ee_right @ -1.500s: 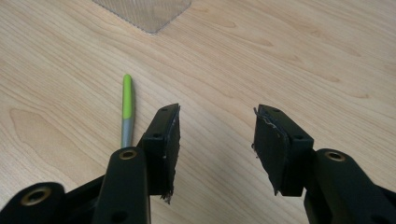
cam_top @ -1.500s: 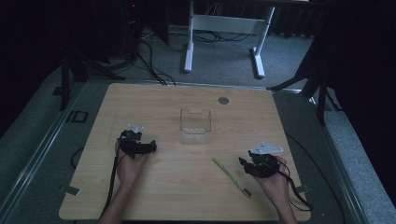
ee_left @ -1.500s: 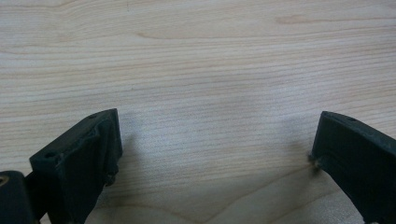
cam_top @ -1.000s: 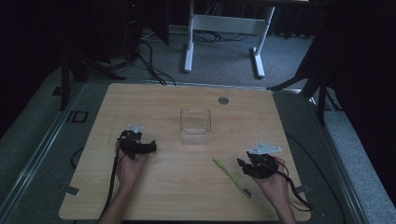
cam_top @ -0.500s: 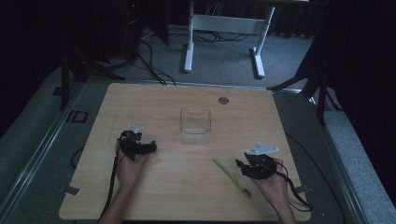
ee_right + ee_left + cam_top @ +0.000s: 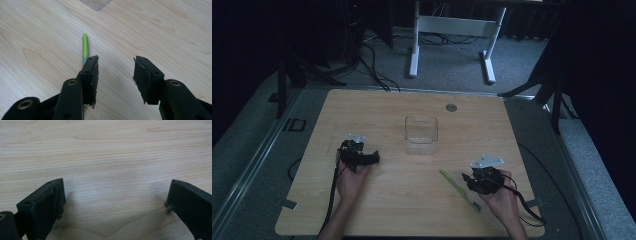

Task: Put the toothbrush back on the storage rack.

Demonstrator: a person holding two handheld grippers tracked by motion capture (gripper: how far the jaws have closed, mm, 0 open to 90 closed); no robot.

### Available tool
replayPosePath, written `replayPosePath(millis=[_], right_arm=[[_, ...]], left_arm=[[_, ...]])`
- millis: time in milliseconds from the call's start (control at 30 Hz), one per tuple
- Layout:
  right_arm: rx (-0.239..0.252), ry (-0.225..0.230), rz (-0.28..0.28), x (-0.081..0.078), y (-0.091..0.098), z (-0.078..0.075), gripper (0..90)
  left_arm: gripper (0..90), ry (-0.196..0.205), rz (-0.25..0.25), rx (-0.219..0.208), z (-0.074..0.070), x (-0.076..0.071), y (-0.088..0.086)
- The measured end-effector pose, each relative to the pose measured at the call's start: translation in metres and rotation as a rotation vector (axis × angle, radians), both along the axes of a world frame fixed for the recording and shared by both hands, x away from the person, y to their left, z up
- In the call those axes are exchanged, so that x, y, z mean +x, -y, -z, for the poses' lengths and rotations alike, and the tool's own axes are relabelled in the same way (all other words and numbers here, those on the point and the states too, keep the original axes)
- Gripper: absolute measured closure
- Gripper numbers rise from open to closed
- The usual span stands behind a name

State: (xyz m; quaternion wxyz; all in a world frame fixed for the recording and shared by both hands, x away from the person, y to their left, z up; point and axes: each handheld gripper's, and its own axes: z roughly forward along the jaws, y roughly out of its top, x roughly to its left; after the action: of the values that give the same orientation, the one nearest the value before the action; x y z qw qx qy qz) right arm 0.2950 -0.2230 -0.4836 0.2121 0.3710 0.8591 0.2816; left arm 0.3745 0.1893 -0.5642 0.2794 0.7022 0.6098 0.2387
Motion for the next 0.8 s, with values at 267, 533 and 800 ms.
replayPosePath(millis=[267,533,800], right_arm=[[-0.011,-0.025,-0.006,-0.001,-0.006,0.0,54.7],[-0.023,-0.046,-0.01,0.0,-0.01,0.002,54.4],[-0.03,-0.067,-0.011,0.001,-0.011,0.004,54.1]], left_arm=[[2.4,0.001,0.0,-0.001,0.0,0.0,0.0],[2.4,0.001,0.001,0.0,0.0,0.0,0.0],[2.4,0.0,0.0,0.0,0.0,0.0,0.0]])
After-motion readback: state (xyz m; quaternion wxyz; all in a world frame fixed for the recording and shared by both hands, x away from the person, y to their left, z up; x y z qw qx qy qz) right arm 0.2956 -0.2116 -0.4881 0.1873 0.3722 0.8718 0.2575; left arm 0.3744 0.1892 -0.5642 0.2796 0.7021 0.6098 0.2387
